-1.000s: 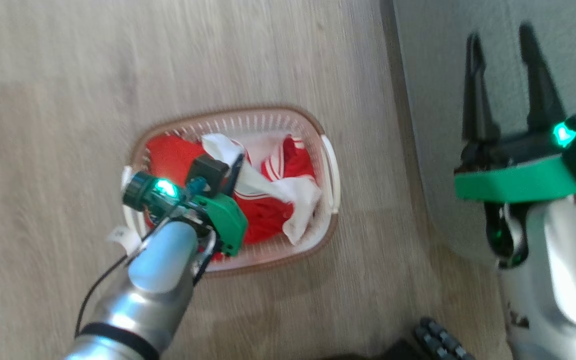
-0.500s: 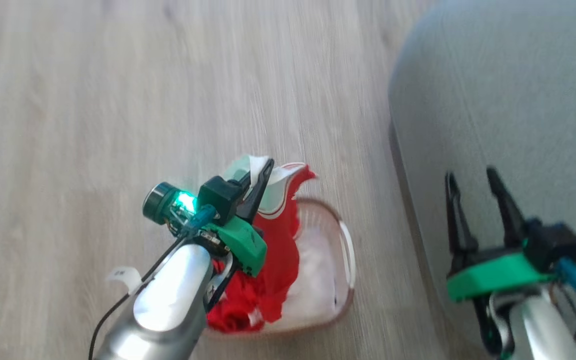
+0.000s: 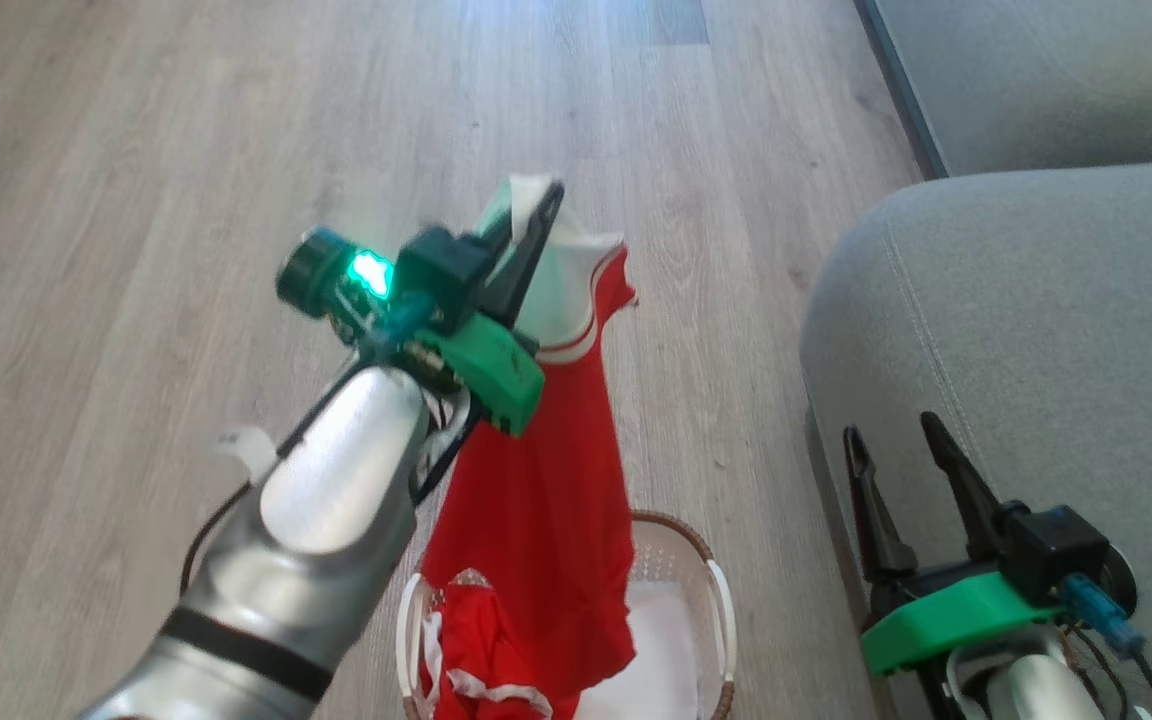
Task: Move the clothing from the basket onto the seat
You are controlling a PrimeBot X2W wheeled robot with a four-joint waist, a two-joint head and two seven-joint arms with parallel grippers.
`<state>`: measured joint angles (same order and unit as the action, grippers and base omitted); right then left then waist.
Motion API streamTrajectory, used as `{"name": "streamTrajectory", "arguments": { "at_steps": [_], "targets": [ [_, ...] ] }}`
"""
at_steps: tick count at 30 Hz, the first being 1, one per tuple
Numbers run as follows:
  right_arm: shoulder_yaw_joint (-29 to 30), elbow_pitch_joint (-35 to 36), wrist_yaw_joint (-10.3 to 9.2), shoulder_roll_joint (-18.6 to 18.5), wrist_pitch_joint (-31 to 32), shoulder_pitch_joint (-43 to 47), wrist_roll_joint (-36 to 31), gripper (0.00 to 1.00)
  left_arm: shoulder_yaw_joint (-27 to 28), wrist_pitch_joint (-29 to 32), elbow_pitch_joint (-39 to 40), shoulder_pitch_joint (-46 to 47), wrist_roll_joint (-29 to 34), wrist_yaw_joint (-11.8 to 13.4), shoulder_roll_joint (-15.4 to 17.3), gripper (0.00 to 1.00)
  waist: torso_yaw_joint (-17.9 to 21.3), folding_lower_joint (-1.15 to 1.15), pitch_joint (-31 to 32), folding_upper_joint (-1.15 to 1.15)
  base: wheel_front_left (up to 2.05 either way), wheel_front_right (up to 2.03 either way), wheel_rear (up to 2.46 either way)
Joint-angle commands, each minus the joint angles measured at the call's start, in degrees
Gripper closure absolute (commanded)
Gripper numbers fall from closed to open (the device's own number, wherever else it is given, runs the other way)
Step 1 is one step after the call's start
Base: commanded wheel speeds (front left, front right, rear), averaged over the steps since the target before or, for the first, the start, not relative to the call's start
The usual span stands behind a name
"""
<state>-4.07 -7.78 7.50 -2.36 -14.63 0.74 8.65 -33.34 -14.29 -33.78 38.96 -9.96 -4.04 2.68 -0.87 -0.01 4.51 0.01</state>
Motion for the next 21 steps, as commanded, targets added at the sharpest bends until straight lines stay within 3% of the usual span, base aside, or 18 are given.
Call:
{"name": "streamTrajectory", "arguments": {
  "at_steps": [1,10,21],
  "targets": [
    [-1.63,1.57,-0.01,-0.52,-0.37,-1.47,-0.12,0.0,1.49,-0.71,1.11,4.3,-0.38,-0.05,0.63,1.0,-0.31,0.01,0.4,-0.01,0.0,0.0,0.0],
    [-7.03,-0.6,-0.01,-0.52,-0.37,-3.12,-0.52,0.0,0.01,-0.71,-1.37,11.08,-1.43,-0.07,0.31,1.0,-0.82,0.01,0.86,-0.01,0.0,0.0,0.0],
    [-15.52,-9.48,-0.01,-0.52,-0.37,-12.93,-1.35,0.0,-6.33,-0.46,-0.34,16.42,-5.95,0.98,0.22,1.0,-2.13,0.01,1.24,-0.01,0.0,0.0,0.0]
  ]
}}
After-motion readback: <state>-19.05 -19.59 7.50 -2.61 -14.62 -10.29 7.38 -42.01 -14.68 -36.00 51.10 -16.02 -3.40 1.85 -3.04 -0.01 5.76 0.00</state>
